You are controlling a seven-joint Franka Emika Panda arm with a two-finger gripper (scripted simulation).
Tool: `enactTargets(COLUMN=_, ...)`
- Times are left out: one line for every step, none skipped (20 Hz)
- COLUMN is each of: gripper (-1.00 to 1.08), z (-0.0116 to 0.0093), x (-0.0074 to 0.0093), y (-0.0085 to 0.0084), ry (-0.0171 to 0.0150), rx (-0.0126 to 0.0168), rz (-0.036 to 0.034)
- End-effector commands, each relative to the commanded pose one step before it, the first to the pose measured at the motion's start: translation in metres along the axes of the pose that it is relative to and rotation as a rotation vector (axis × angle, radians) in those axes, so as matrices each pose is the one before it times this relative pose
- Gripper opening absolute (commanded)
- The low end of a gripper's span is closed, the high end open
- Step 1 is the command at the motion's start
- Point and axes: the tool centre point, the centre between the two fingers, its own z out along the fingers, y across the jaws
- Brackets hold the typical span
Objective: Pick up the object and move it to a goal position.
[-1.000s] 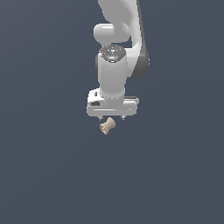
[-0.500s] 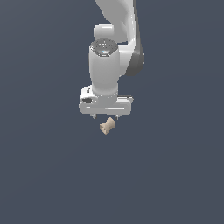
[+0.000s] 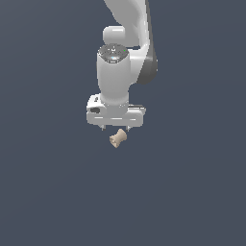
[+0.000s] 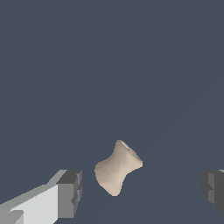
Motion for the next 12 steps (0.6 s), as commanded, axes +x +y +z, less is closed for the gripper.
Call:
enactTargets(gripper=1.0, z=0.00377, x=-0.00172, y=-0.00059, ry=-0.00183, rx=0.00178, rz=0.02455)
enactTargets(gripper=1.0, z=0.00191, x=-0.00088, y=-0.00028, ry=-0.00081, rx=0.00094, rz=0.01306)
enactTargets(gripper=1.0, z=0.00209, x=-0.00098, y=-0.00025, ry=-0.00088, rx=0.00098, rz=0.01452)
enactTargets(gripper=1.0, z=0.00227, x=-0.00108, y=-0.00022, ry=-0.00097, rx=0.00102, rz=0.01597)
enactTargets(gripper=1.0, z=0.00245, x=-0.00118, y=-0.00021, ry=-0.00105, rx=0.00106, rz=0.01732)
enactTargets(gripper=1.0, z=0.00266, x=-0.0013, y=-0.0002, ry=-0.00116, rx=0.00111, rz=0.01877)
enactTargets(gripper=1.0, z=0.00285, x=-0.00142, y=-0.00018, ry=-0.00127, rx=0.00113, rz=0.0202)
enactTargets(gripper=1.0, z=0.00304, x=-0.00153, y=-0.00014, ry=-0.00137, rx=0.00114, rz=0.02165)
enactTargets(gripper=1.0, z=0.00323, x=-0.00165, y=-0.00008, ry=-0.00147, rx=0.00113, rz=0.02316)
enactTargets(gripper=1.0, z=0.00341, x=-0.00177, y=-0.00002, ry=-0.00156, rx=0.00111, rz=0.02465)
enactTargets(gripper=1.0, z=0.0036, x=-0.0019, y=0.00006, ry=-0.00166, rx=0.00108, rz=0.02617)
enactTargets(gripper=1.0, z=0.00378, x=-0.00202, y=0.00015, ry=-0.00176, rx=0.00102, rz=0.02769)
